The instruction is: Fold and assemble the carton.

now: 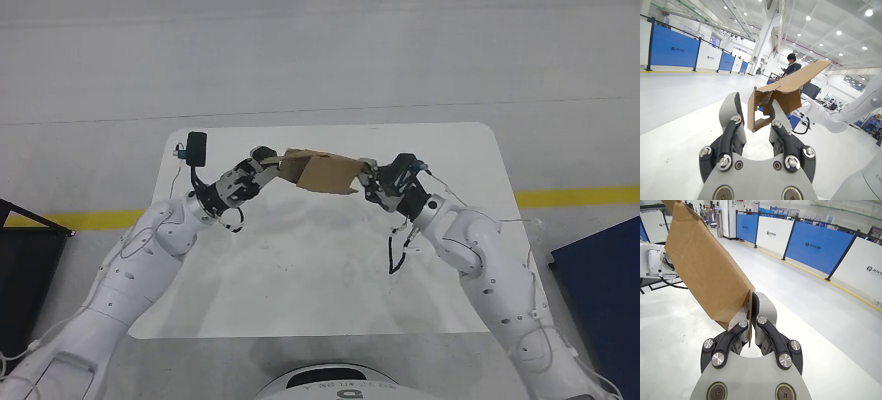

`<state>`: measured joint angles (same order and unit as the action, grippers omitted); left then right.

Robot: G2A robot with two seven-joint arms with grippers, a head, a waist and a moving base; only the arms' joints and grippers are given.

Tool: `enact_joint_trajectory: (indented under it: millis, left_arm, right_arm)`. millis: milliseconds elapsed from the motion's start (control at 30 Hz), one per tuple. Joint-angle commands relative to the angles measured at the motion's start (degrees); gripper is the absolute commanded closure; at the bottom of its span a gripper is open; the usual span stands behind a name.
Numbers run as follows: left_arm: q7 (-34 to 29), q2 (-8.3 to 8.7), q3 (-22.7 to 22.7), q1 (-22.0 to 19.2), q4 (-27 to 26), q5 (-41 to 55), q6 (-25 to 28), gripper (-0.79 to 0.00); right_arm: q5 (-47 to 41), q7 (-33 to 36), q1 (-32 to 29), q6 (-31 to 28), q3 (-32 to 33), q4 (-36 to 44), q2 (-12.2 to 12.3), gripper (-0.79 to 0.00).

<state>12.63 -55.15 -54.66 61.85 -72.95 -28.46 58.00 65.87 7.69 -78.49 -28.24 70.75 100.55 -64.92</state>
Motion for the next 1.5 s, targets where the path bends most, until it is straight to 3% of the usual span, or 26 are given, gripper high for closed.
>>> enact_joint_trajectory:
  millis: [0,100,333,500,600,733,800,967,1200,1467]
  left_arm:
    - [0.0,0.59,-1.6,1.2,0.4,-1.2,0.0,-0.785]
    - [-0.7,1.79,-4.5,3.5,-0.9,-5.5,0.0,-0.785]
    - [-1.5,5.91,-5.5,10.3,-12.8,-14.0,0.0,-0.785]
    - [-5.4,8.94,-3.5,9.2,-16.2,-22.9,0.0,-0.785]
    - [-7.7,9.84,-1.5,6.5,-16.1,-25.6,0.0,-0.733]
    - [-9.9,10.24,1.2,2.4,-15.2,-26.2,0.0,-0.566]
    - [-11.0,10.26,2.8,0.5,-14.9,-26.2,0.0,-0.545]
    - [-14.7,9.98,8.2,-4.0,-14.3,-25.1,0.0,-0.397]
    - [-16.7,9.39,12.4,-8.7,-11.8,-24.2,0.0,-0.363]
    - [-18.0,9.53,13.9,-10.3,-11.2,-25.2,0.0,-0.388]
  right_arm:
    - [-3.2,4.2,0.3,0.4,0.2,-1.1,0.0,0.0]
    - [-7.7,11.3,1.1,2.0,0.3,-3.2,-0.1,0.0]
    - [-13.6,20.7,3.4,4.0,-0.4,-7.0,-0.2,0.0]
    - [-14.3,23.4,4.6,2.5,-1.3,-6.9,-0.2,0.0]
    - [-13.6,24.0,4.6,0.3,-1.9,-6.1,-0.1,0.0]
    - [-11.6,24.3,4.0,-1.9,-2.1,-4.6,0.2,0.0]
    - [-11.0,24.1,3.4,-2.6,-2.0,-3.7,0.4,0.0]
    - [-9.5,24.0,1.6,-3.3,-1.7,-1.4,0.7,0.0]
    - [-7.9,23.7,-0.7,-3.9,-1.0,0.9,1.3,0.0]
    - [-7.5,23.7,-1.7,-4.1,-0.6,1.9,1.6,0.0]
